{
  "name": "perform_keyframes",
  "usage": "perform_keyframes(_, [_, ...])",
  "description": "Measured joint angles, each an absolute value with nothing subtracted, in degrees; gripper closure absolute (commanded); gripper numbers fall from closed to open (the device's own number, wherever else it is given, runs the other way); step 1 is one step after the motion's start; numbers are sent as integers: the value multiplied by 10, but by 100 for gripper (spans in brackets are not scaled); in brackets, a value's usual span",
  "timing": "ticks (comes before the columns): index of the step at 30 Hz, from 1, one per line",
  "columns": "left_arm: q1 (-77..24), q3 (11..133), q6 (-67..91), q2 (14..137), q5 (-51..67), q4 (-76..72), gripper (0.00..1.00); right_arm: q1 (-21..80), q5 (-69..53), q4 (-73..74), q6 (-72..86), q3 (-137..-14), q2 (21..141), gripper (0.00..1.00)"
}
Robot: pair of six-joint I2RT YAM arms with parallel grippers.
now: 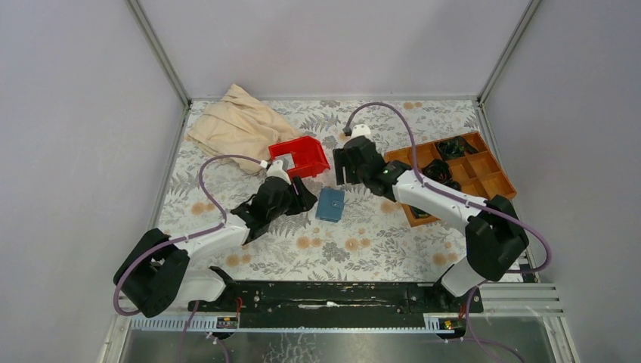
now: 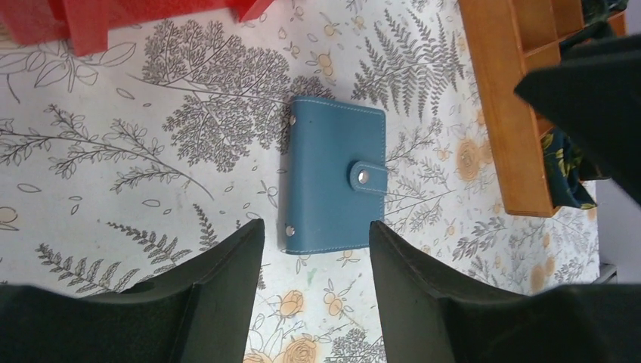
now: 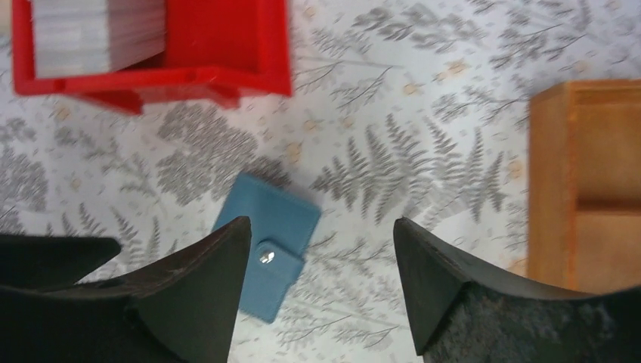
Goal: Put the credit cards into the card holder
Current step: Place the card holder at the center of the board, then open the card holder at the center of the board.
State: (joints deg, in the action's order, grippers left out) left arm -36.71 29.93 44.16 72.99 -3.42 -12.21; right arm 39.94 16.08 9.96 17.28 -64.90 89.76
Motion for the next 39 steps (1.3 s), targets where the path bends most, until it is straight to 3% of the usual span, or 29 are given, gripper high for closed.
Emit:
perform_keyframes(4, [-367, 289, 439, 733, -32, -122, 40, 449, 190, 133, 204, -653, 905, 31])
perform_keyframes(17, [-371, 282, 437, 796, -4, -138, 44, 488, 216, 246, 294, -714, 1015, 32])
perform_keyframes(39, [-374, 272, 440, 853, 13, -207, 45, 497, 214, 296, 331, -786, 1107, 34])
